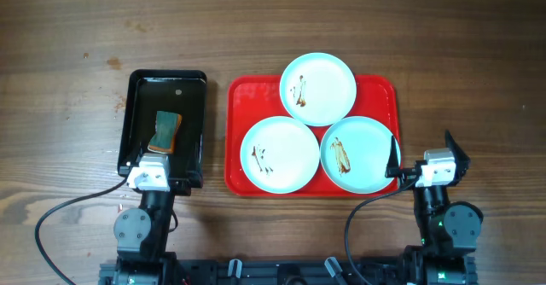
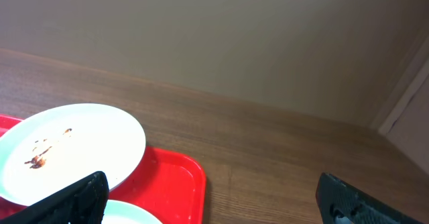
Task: Clean dirty plates on tray and stack at the side
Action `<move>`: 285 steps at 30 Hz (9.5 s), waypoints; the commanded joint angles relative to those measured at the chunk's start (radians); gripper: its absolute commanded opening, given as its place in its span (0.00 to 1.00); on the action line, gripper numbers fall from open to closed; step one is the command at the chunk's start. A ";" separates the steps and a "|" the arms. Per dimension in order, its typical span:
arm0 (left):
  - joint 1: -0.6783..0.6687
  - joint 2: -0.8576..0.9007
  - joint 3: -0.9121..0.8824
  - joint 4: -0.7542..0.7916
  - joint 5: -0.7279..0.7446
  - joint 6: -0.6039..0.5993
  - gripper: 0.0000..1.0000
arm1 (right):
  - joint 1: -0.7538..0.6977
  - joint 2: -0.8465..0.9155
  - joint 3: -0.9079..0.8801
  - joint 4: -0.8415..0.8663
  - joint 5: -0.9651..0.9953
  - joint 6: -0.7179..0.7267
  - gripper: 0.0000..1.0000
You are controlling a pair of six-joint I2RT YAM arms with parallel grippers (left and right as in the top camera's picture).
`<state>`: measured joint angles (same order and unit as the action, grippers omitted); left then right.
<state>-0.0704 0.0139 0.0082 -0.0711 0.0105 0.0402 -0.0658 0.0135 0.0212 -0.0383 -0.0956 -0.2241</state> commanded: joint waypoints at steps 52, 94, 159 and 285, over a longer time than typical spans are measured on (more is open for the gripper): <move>-0.006 0.961 0.909 -0.793 0.007 -0.048 1.00 | 0.003 0.004 0.003 0.002 0.014 0.016 1.00; 0.234 1.534 0.938 -0.594 0.361 0.142 0.68 | 0.003 0.004 0.003 0.003 0.014 0.016 1.00; 0.249 1.722 0.938 -0.452 0.232 0.076 0.11 | 0.003 0.004 0.003 0.002 0.014 0.016 1.00; -0.338 1.529 1.118 -0.616 0.281 -0.008 0.04 | 0.060 1.424 0.933 -0.942 -0.103 0.605 0.71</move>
<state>-0.4061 1.5391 1.1099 -0.6979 0.2756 0.0425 0.0490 1.4418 0.9340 -0.9142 -0.2329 0.5846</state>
